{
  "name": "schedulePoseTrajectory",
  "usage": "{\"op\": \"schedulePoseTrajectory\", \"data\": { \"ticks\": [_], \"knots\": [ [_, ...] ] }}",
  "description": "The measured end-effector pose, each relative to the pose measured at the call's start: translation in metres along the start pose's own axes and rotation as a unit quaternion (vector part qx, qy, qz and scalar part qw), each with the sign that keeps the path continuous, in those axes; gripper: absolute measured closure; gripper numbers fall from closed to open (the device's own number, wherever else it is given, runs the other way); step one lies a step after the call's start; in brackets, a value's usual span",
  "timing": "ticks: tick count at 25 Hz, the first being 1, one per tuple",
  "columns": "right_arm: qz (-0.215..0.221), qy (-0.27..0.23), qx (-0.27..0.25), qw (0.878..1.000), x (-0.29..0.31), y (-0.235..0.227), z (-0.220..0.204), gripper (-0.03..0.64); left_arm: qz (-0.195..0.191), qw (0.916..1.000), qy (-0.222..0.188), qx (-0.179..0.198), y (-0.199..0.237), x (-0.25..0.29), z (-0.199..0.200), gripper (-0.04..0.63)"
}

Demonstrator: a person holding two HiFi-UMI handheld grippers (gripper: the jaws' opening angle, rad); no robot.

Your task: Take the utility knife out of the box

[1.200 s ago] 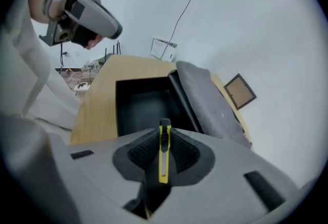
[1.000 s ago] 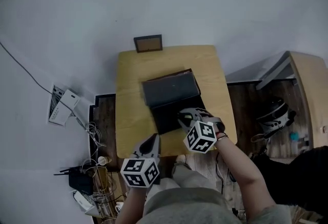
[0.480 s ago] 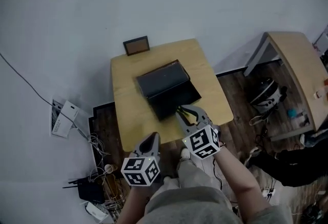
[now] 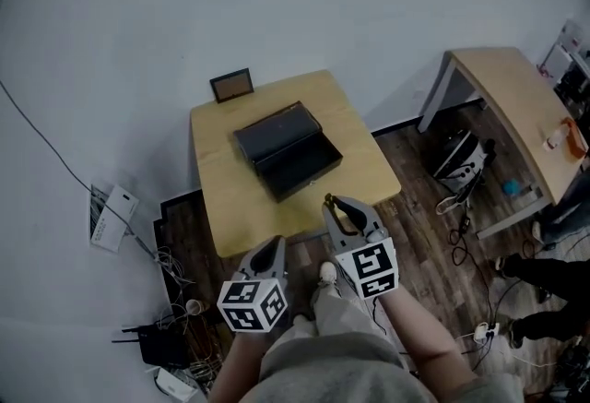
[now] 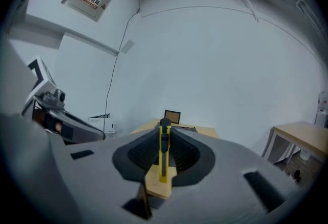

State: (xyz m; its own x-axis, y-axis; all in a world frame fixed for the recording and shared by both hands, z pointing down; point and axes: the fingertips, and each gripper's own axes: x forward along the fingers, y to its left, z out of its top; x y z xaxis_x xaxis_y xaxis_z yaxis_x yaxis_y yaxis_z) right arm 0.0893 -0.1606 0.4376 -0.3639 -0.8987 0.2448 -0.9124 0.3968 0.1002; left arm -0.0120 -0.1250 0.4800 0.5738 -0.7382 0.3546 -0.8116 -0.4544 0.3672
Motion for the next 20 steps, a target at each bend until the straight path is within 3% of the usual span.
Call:
{"op": "schedulePoseTrajectory", "data": {
  "ticks": [8,20],
  "knots": [
    [-0.024,-0.015,0.048,0.998,-0.055,0.014,-0.005,0.563,-0.014,0.9998,-0.010,0.005,-0.021,-0.033,-0.011,0.591],
    [-0.034,-0.041,0.079,0.995,-0.098,0.036,-0.008,0.563,-0.015,0.9997,-0.019,0.008,-0.026,-0.067,-0.025,0.591]
  ]
}}
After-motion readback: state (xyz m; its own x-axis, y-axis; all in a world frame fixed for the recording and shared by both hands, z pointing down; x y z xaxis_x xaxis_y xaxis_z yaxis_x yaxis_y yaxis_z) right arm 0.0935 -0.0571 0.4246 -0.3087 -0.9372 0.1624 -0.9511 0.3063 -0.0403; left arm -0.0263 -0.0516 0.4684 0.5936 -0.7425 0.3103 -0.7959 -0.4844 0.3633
